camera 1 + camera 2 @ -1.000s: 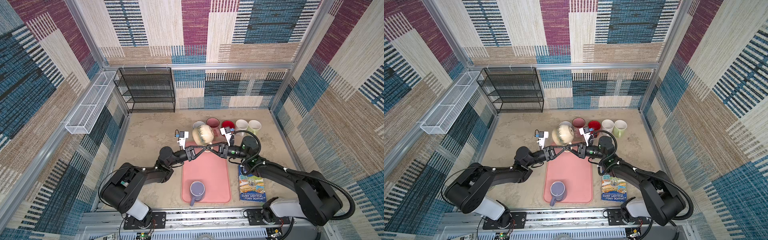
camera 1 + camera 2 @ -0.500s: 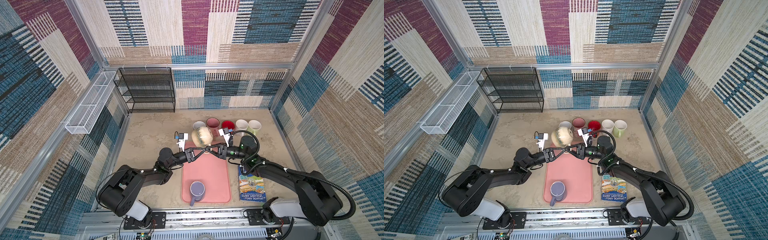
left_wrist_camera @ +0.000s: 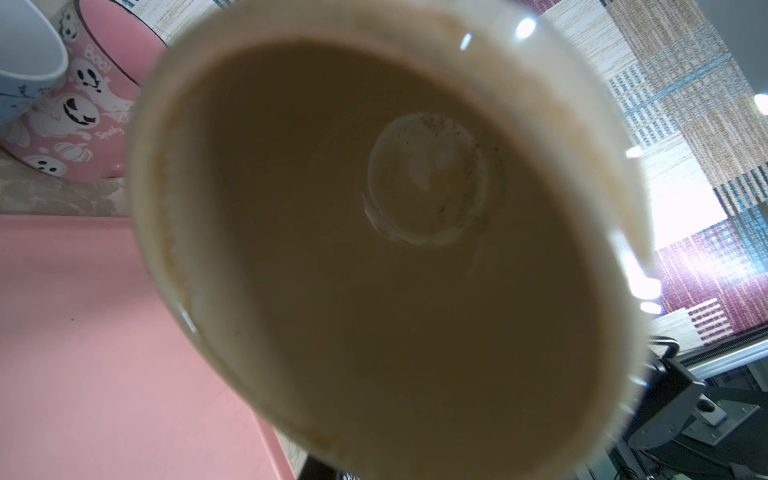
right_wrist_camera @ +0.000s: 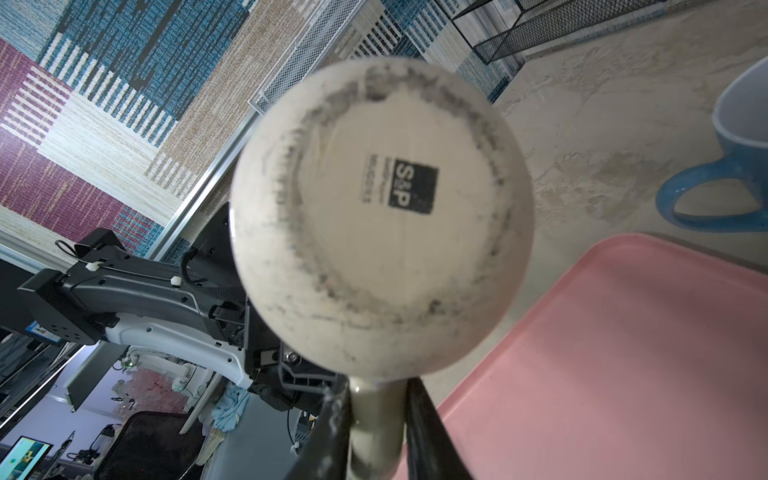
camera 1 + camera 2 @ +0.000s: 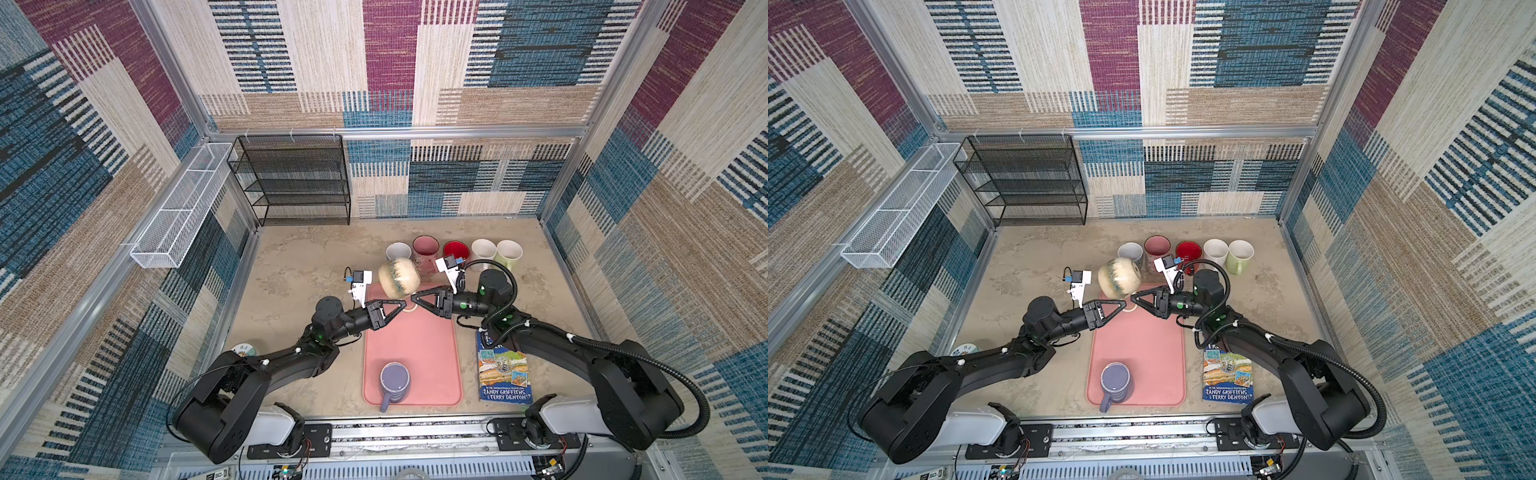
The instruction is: Turn the mug right side up
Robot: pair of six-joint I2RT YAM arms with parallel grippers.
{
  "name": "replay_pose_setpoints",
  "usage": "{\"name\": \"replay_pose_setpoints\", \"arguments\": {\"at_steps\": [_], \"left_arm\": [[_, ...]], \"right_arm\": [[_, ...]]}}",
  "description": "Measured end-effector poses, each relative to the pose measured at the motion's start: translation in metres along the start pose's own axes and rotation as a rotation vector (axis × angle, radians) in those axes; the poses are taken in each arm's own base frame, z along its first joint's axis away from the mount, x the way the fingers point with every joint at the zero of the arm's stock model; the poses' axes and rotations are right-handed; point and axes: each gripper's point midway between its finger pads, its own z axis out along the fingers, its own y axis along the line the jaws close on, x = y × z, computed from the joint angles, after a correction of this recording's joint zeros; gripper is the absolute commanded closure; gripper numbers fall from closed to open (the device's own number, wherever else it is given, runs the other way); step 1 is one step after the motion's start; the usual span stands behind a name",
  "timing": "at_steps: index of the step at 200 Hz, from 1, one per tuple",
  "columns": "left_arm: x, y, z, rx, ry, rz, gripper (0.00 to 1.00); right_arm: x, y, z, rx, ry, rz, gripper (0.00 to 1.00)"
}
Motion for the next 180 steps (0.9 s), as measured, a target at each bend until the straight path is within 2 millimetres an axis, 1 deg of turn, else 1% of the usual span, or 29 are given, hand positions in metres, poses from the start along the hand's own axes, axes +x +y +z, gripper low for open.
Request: {"name": "replay_pose_setpoints", "arguments": {"at_steps": [17, 38, 41, 51, 58, 89, 103, 115, 122, 155, 180], "left_arm": [[-0.001, 0.001, 0.001, -0.006, 0.003, -0.003, 1.0], [-0.002, 0.002, 0.003, -0.013, 0.007, -0.003, 1.0], [-0.002, 0.002, 0.003, -0.014, 0.007, -0.004, 1.0], [-0.002, 0.003, 0.003, -0.019, 0.011, -0.006, 1.0], [-0.002, 0.003, 0.004, -0.019, 0.01, -0.004, 1.0], [-0.002, 0.002, 0.003, -0.018, 0.01, 0.005, 1.0], [-0.002, 0.002, 0.003, -0.017, 0.009, 0.009, 0.86], [-0.003, 0.002, 0.003, -0.016, 0.009, 0.012, 0.79], [-0.003, 0.001, 0.003, -0.016, 0.009, 0.013, 0.76], [-0.003, -0.003, 0.005, -0.001, 0.017, 0.024, 0.69], [-0.003, -0.008, 0.006, 0.017, 0.027, 0.033, 0.68]], "right_arm": [[0.001, -0.001, 0.001, -0.002, 0.005, 0.003, 0.8], [0.0, -0.003, 0.001, -0.002, 0.002, 0.008, 0.77], [0.001, -0.003, 0.001, -0.001, 0.002, 0.009, 0.79], [0.001, -0.004, 0.002, 0.0, 0.002, 0.01, 0.93], [0.0, -0.004, 0.001, 0.001, 0.002, 0.011, 1.0], [0.0, -0.003, 0.001, 0.001, -0.001, 0.009, 1.0], [0.0, -0.003, 0.001, 0.0, -0.001, 0.009, 1.0], [0.0, -0.003, 0.001, -0.003, -0.004, 0.011, 1.0], [0.0, -0.003, 0.0, -0.007, -0.007, 0.01, 1.0], [0.001, -0.002, 0.0, -0.015, -0.016, 0.034, 1.0], [0.001, 0.0, -0.001, -0.026, -0.024, 0.03, 1.0]]}}
